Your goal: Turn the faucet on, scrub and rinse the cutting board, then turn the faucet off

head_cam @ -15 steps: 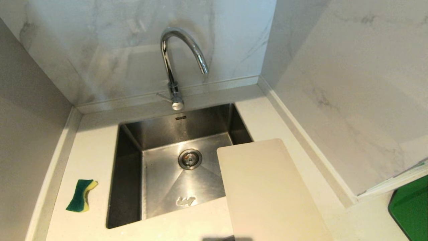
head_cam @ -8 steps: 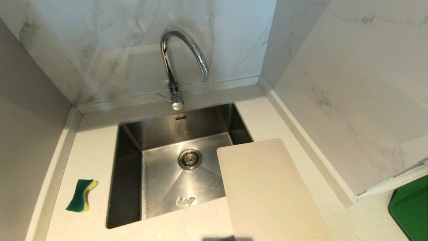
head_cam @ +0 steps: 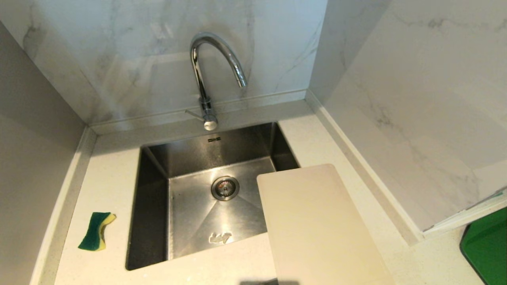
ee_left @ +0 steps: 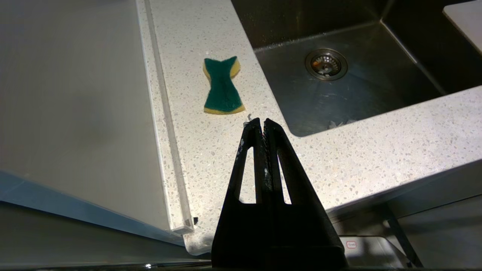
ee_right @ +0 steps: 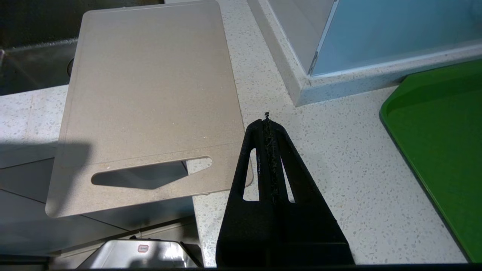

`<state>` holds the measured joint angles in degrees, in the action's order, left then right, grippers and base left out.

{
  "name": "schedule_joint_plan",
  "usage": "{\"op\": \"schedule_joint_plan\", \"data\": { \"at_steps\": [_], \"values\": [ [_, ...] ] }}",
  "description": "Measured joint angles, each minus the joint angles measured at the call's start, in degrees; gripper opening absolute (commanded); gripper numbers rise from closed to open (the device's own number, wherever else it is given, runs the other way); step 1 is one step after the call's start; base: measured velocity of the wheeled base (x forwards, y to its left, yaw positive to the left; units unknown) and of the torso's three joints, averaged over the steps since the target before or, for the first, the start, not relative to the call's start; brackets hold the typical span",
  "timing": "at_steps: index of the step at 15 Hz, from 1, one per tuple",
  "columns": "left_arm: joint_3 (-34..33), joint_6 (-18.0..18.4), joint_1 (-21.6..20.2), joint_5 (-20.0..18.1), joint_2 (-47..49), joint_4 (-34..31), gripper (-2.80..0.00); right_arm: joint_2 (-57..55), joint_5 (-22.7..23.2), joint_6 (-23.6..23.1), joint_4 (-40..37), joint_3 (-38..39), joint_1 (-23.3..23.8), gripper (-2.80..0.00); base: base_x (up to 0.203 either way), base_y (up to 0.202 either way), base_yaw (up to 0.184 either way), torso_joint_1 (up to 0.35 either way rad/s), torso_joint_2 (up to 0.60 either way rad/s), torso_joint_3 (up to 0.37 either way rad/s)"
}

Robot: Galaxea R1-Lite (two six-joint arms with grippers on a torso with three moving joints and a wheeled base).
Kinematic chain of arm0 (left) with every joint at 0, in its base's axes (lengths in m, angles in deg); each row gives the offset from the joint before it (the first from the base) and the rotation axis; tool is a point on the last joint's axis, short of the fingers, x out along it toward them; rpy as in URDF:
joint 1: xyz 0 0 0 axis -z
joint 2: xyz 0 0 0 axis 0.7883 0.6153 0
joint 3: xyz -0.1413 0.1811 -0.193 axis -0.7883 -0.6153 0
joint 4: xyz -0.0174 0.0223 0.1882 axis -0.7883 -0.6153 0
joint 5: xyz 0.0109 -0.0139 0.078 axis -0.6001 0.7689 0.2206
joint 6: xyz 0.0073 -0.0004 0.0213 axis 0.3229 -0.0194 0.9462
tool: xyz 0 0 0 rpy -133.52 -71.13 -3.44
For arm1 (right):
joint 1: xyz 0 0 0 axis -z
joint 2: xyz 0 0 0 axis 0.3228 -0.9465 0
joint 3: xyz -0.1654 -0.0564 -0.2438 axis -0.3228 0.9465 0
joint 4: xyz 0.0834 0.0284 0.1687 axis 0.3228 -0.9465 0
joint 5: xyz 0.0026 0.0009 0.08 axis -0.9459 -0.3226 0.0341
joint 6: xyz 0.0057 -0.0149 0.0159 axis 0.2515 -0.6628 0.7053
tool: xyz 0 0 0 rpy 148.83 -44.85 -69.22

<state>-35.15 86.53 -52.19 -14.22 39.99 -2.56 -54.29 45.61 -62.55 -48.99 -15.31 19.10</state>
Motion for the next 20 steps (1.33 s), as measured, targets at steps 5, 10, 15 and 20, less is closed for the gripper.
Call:
{"op": "schedule_joint_plan", "data": {
  "at_steps": [5, 10, 15, 20],
  "values": [
    [0.0, -0.3, 0.0, 0.0, 0.0, 0.0, -2.8, 0.0, -0.3, 1.0, 0.0, 0.0, 0.0, -2.8, 0.0, 0.0, 0.0, 0.0, 0.0, 0.0],
    [0.0, -0.3, 0.0, 0.0, 0.0, 0.0, -2.8, 0.0, -0.3, 1.1, 0.1, 0.0, 0.0, -2.8, 0.0, 0.0, 0.0, 0.0, 0.0, 0.0],
    [0.0, -0.4, 0.1, 0.0, 0.0, 0.0, -2.8, 0.0, -0.3, 1.1, 0.2, 0.0, 0.0, -2.8, 0.0, 0.0, 0.0, 0.0, 0.0, 0.0],
    [0.0, -0.4, 0.1, 0.0, 0.0, 0.0, -2.8, 0.0, -0.3, 1.4, 0.1, 0.0, 0.0, -2.8, 0.0, 0.0, 0.0, 0.0, 0.0, 0.0]
  ]
}}
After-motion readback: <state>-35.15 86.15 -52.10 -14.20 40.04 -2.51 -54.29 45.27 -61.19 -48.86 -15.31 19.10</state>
